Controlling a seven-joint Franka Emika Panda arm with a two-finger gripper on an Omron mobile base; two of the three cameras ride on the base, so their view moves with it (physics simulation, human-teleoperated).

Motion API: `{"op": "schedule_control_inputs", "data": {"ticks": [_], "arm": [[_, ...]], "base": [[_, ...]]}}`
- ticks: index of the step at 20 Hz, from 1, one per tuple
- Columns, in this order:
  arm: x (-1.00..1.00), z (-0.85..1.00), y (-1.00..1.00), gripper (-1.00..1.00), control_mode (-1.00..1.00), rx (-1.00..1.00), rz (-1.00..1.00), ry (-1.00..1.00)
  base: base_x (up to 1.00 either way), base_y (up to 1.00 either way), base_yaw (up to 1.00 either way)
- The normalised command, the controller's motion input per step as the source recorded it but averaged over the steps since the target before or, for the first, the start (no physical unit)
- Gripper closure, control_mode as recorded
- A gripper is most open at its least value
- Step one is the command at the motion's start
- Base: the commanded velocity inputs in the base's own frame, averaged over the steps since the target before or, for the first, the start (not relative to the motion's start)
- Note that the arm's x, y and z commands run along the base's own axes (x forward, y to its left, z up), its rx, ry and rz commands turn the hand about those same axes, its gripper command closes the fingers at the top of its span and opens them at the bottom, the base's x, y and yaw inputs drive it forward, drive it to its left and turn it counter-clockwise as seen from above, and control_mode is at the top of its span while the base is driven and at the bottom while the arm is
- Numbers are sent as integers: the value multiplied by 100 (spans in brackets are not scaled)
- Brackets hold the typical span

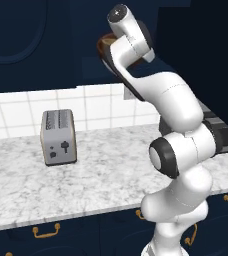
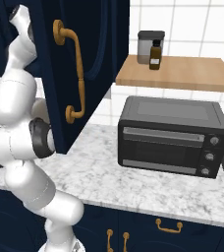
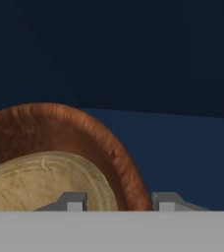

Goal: Pick up the bowls on the counter and stack them on top of one another in the open cabinet. Place the smaller bowl on top of the larger bowl.

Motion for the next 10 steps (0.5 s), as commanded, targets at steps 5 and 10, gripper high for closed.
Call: {"op": "schedule_control_inputs", "data": {"ticks": [5, 10], "arm": [[0, 0, 0, 100, -100, 0, 0, 0], [0, 0, 0, -100, -100, 0, 0, 0]], "base": [[0, 0, 0], [0, 0, 0]]}}
